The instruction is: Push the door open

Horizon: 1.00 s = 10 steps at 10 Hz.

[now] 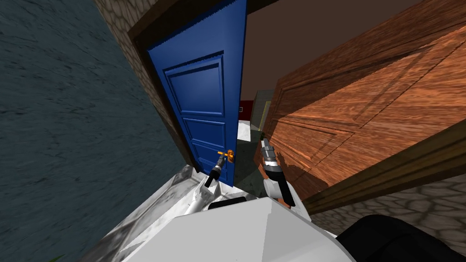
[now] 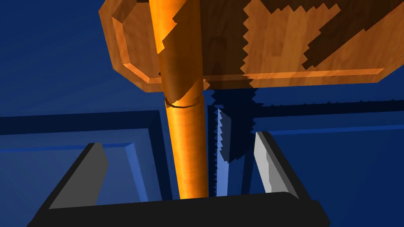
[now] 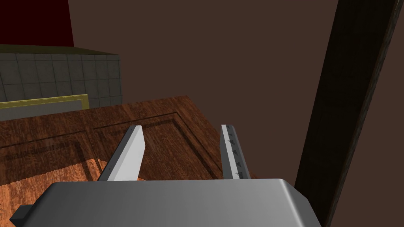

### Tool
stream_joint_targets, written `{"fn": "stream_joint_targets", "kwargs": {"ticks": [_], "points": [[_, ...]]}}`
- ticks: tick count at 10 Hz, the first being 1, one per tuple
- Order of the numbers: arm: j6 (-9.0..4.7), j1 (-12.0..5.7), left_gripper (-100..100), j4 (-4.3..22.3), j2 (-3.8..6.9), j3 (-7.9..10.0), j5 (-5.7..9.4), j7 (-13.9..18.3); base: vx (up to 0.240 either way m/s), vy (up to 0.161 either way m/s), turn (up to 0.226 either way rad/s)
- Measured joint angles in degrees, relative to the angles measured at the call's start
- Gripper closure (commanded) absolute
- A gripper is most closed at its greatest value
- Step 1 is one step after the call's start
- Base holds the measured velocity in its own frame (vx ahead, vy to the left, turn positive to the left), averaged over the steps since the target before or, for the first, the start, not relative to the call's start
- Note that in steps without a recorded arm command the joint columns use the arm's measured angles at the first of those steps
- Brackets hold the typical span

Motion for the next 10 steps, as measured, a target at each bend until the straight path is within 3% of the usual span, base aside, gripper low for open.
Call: {"fn": "stream_joint_targets", "kwargs": {"ticks": [1, 2, 7, 10], "points": [[-0.17, -0.16, -100, 0.4, -0.27, 0.21, 0.04, 0.0, 0.068, -0.043, 0.0], [-0.22, -0.19, 100, 0.4, -0.3, 0.23, 0.04, -0.1, -0.006, 0.004, 0.005], [-0.15, -0.43, 100, 0.3, -0.35, 0.24, 0.02, -0.1, -0.006, 0.005, -0.006], [0.29, -0.23, 100, 0.9, -0.21, 0.71, 0.06, -0.3, 0.113, -0.096, 0.043]]}}
